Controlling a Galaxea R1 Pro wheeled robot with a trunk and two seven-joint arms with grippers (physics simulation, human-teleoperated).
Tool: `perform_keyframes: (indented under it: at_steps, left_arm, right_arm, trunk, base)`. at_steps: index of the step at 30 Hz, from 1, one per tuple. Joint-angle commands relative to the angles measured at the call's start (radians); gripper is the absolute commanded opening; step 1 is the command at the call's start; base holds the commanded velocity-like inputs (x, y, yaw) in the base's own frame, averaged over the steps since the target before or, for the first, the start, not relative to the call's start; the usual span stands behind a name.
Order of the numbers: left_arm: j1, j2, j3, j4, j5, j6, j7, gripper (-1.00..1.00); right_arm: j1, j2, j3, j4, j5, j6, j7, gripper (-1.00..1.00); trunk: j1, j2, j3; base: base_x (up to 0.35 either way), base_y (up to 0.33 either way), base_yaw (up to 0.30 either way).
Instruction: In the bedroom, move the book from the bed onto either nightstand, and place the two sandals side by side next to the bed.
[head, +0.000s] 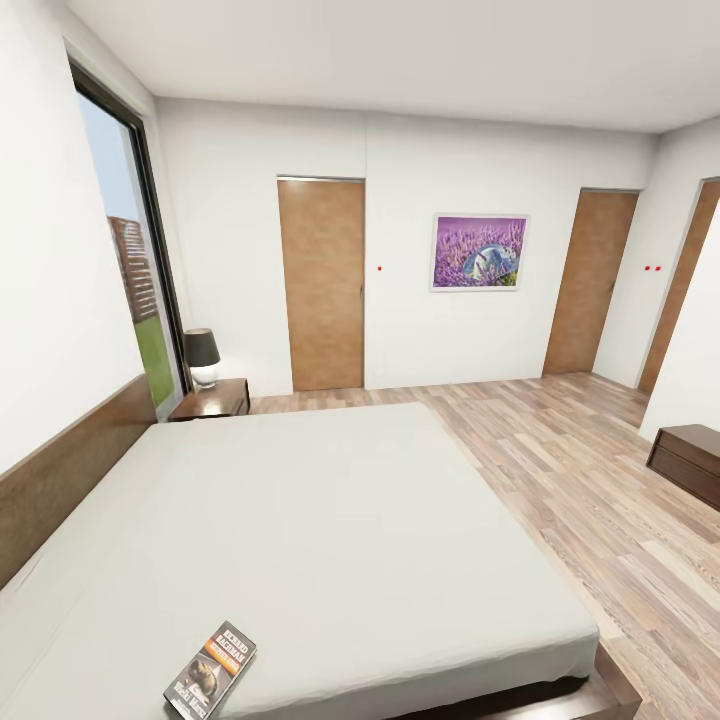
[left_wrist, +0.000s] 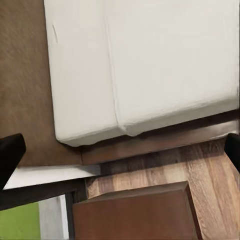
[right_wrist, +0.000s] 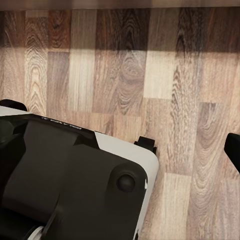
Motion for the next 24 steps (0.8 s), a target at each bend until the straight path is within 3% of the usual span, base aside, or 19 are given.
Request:
perform_keyframes:
  at_steps: [1,3,4,11,12,18,24]
  left_arm:
    - [-0.002,0.022,-0.009,-0.031,0.017,0.003,0.013,1.00]
    - [-0.002,0.052,-0.010,-0.074,0.038,0.007,0.024,1.00]
    - [-0.002,0.052,-0.010,-0.074,0.038,0.007,0.024,1.00]
    - [-0.003,0.126,-0.009,-0.164,0.091,0.034,0.039,1.00]
    - [-0.003,0.126,-0.009,-0.164,0.091,0.034,0.039,1.00]
    - [-0.003,0.204,-0.010,-0.207,0.130,0.053,0.038,1.00]
    - [-0.003,0.231,-0.009,-0.218,0.164,0.062,0.038,1.00]
  right_arm:
    - [0.000,0.001,-0.009,-0.002,0.004,0.006,0.007,1.00]
    - [0.000,0.001,-0.009,-0.002,0.004,0.006,0.007,1.00]
    - [0.000,0.001,-0.009,-0.002,0.004,0.006,0.007,1.00]
    - [0.000,0.000,-0.009,-0.002,0.004,0.006,0.008,1.00]
    - [0.000,0.000,-0.009,-0.002,0.004,0.006,0.008,1.00]
    - [0.000,0.000,-0.010,-0.002,0.003,0.006,0.017,1.00]
    - [0.000,0.001,-0.011,-0.003,0.003,0.006,0.028,1.00]
  trunk:
    - [0.000,-0.001,0.000]
    - [0.000,-0.001,0.000]
    - [0.000,-0.001,0.000]
    - [0.000,-0.001,0.000]
    - [0.000,-0.001,0.000]
    - [0.000,-0.001,0.000]
    - [0.000,-0.001,0.000]
  base:
    - [0.000,0.000,0.000]
    - [0.000,0.000,0.000]
    - [0.000,0.000,0.000]
    - [0.000,0.000,0.000]
    - [0.000,0.000,0.000]
    - [0.000,0.000,0.000]
    - [0.000,0.000,0.000]
